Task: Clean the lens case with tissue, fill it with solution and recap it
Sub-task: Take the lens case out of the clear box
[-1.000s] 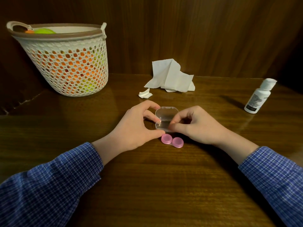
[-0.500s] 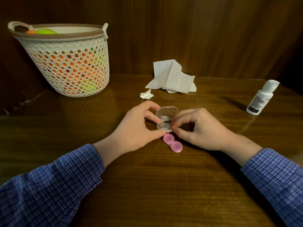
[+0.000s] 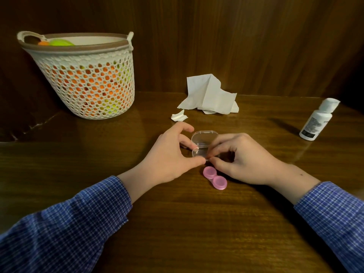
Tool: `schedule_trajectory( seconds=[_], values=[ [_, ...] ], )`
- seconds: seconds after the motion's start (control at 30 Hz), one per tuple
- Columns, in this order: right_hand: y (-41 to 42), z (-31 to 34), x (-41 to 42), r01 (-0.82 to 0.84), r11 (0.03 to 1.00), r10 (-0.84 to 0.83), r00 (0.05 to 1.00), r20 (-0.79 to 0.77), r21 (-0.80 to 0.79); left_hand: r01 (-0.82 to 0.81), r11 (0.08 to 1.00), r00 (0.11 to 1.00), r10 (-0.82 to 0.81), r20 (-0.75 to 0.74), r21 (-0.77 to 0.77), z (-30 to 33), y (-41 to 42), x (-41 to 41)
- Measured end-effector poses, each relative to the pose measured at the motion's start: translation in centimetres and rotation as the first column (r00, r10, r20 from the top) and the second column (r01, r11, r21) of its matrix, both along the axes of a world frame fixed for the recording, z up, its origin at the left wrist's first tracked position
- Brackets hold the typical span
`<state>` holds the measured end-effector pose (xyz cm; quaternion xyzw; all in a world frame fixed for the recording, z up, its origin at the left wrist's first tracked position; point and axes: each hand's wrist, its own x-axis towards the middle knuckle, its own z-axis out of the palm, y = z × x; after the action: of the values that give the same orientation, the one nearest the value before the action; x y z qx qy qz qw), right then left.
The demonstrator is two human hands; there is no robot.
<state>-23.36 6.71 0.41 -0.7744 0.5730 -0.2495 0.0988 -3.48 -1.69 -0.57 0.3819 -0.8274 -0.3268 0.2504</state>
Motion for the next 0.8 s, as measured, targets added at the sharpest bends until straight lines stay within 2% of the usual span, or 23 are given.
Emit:
schedule_trajectory(
  seconds=[0.13, 0.33, 0.63, 0.8],
  values=[
    [0.0, 0.1, -0.3, -0.008, 1.000, 0.005, 0.996, 0.091, 0.026, -0.010, 1.000, 1.000, 0.010, 0.011, -0.004, 0.0, -0.2, 0.1],
    [-0.2, 0.5, -0.1, -0.007, 0.994, -0.008, 0.991, 0.137, 0.112, -0.007, 1.000, 1.000, 0.007, 0.015, 0.004, 0.1, -0.2, 0.2],
    [-0.7, 1.3, 0.2, 0.017, 0.970, -0.041, 0.995, 0.096, 0.241, -0.009, 1.000, 1.000, 0.009, 0.019, 0.001, 0.2, -0.2, 0.2],
    [-0.4, 1.1, 0.4, 0.026, 0.985, -0.037, 0.997, 0.061, 0.170, -0.007, 1.000, 1.000, 0.007, 0.014, 0.009, 0.2, -0.3, 0.3]
  ],
)
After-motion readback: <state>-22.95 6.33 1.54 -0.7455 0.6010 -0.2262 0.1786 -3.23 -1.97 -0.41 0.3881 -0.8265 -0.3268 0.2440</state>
